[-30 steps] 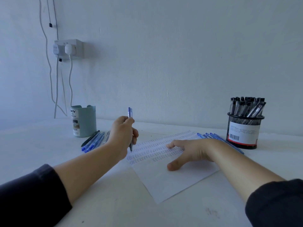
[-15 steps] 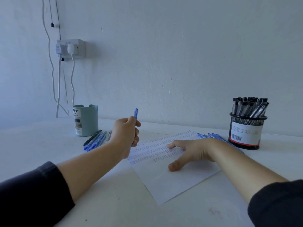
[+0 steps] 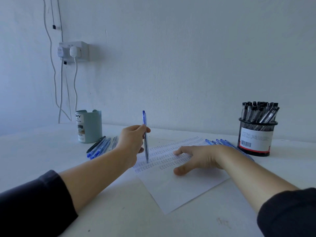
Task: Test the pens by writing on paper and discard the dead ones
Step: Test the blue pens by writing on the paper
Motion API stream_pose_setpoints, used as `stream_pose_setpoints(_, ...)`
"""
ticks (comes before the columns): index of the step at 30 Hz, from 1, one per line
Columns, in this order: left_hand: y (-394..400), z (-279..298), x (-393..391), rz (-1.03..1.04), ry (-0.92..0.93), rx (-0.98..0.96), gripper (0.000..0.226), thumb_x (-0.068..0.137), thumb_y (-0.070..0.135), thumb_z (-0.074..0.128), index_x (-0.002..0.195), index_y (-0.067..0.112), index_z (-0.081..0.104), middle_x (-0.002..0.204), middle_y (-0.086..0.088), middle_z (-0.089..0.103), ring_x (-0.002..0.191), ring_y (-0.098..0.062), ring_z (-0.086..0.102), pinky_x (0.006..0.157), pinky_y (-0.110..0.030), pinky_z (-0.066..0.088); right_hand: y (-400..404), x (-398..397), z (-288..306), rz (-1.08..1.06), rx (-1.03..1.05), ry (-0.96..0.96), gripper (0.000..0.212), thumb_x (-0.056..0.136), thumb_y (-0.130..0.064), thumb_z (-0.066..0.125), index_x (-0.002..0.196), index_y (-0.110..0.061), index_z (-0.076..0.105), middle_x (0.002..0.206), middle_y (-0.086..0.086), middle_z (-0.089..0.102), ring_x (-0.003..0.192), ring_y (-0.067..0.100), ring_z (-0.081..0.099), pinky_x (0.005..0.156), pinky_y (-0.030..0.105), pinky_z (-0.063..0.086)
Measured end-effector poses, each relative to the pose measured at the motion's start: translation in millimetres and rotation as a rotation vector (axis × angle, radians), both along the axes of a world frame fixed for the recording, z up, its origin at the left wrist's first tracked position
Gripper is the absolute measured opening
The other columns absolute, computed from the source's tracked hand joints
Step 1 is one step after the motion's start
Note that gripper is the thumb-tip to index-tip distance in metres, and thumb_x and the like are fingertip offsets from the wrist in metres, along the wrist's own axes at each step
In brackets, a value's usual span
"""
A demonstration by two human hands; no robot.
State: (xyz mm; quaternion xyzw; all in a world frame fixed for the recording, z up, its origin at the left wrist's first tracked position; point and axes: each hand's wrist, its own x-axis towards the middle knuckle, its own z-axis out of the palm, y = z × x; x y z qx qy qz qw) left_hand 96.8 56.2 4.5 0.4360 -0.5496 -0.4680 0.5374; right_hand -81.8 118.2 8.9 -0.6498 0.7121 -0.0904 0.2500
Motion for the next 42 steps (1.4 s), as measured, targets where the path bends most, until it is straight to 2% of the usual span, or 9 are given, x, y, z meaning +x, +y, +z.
stream_pose_setpoints(5,-0.1,-2.5,-0.9,-0.048,0.052,-0.006,0.022,0.097,0.012,0.053,0.082,0.002,0.065,0.068,-0.006,0.057,0.058,-0.016,0.051,0.053,-0.025,0.044,-3.9,7.0,-0.9,-0.014,-0.196,-0.116,0.059,0.078,-0.058,0.065,0.126,-0.027,0.055,0.138,-0.003,0.049,0.127,0.016,0.045,0.106,0.034,0.034)
stream_pose_setpoints(10,0.1,-5.1,-5.5,-0.105,0.034,-0.032,0.017,0.096,0.012,0.054,0.085,0.004,0.063,0.076,-0.009,0.065,0.064,-0.016,0.063,0.055,-0.025,0.049,-10.4,22.8,2.8,0.031,-0.449,-0.253,0.01,0.087,-0.032,0.067,0.089,-0.023,0.064,0.082,0.0,0.067,0.071,0.012,0.058,0.066,0.026,0.043)
stream_pose_setpoints(13,-2.0,-4.5,-2.7,-0.18,-0.045,-0.059,0.014,0.096,0.015,0.054,0.088,0.007,0.062,0.078,-0.007,0.066,0.066,-0.016,0.063,0.055,-0.025,0.052,-16.1,24.8,1.8,-0.022,-0.591,-0.183,0.012,0.088,-0.021,0.065,0.076,-0.019,0.066,0.07,-0.003,0.062,0.061,0.009,0.054,0.057,0.021,0.04)
stream_pose_setpoints(19,-34.8,-8.1,16.9,0.047,-0.956,-0.384,0.01,0.093,0.026,0.055,0.093,0.017,0.06,0.098,-0.001,0.062,0.077,-0.015,0.053,0.068,-0.027,0.042,-17.9,-12.9,-2.8,-0.418,-0.676,0.129,0.009,0.088,-0.021,0.061,0.083,-0.016,0.066,0.089,0.006,0.068,0.087,0.027,0.062,0.076,0.032,0.048)
stream_pose_setpoints(25,-49.5,-11.1,31.5,0.206,-1.377,-0.214,0.022,0.085,0.015,0.049,0.105,0.015,0.055,0.109,-0.003,0.055,0.099,-0.025,0.053,0.073,-0.032,0.042,2.9,-37.4,-4.0,-0.582,-0.459,0.657,0.013,0.093,-0.012,0.044,0.104,-0.017,0.051,0.117,0.007,0.058,0.114,0.028,0.051,0.094,0.034,0.033)
stream_pose_setpoints(30,-54.4,-9.2,33.5,0.233,-1.369,-0.139,0.013,0.079,0.002,0.047,0.072,0.013,0.042,0.081,-0.004,0.051,0.068,-0.022,0.049,0.063,-0.028,0.039,5.6,-39.6,-3.7,-0.65,-0.318,0.697,0.028,0.092,-0.013,0.043,0.119,-0.018,0.05,0.123,0.006,0.055,0.119,0.027,0.048,0.098,0.036,0.031)
stream_pose_setpoints(35,-68.2,-9.5,43.7,0.215,-1.226,-0.155,0.019,0.083,0.002,0.046,0.094,0.011,0.059,0.098,-0.007,0.059,0.086,-0.026,0.061,0.081,-0.036,0.055,4.8,-37.4,-4.7,-0.632,-0.299,0.709,0.03,0.09,-0.018,0.045,0.119,-0.021,0.05,0.125,0.004,0.052,0.121,0.026,0.043,0.096,0.035,0.031)
stream_pose_setpoints(37,-73.3,-7.1,49.4,0.19,-1.102,-0.16,0.021,0.088,0.004,0.046,0.098,0.01,0.064,0.099,-0.009,0.061,0.081,-0.024,0.06,0.07,-0.031,0.055,0.8,-35.9,-6.4,-0.546,-0.342,0.694,0.031,0.092,-0.028,0.047,0.122,-0.023,0.051,0.128,0.003,0.048,0.125,0.028,0.037,0.101,0.038,0.029)
stream_pose_setpoints(42,-74.4,-0.3,63.8,0.164,-0.911,-0.158,0.017,0.09,0.002,0.052,0.085,0.009,0.067,0.075,-0.006,0.062,0.055,-0.015,0.049,0.048,-0.019,0.04,-3.4,-19.9,-4.7,-0.209,-0.326,0.049,0.048,0.076,-0.05,0.071,0.121,-0.042,0.055,0.141,0.004,0.036,0.132,0.022,0.033,0.108,0.035,0.029)
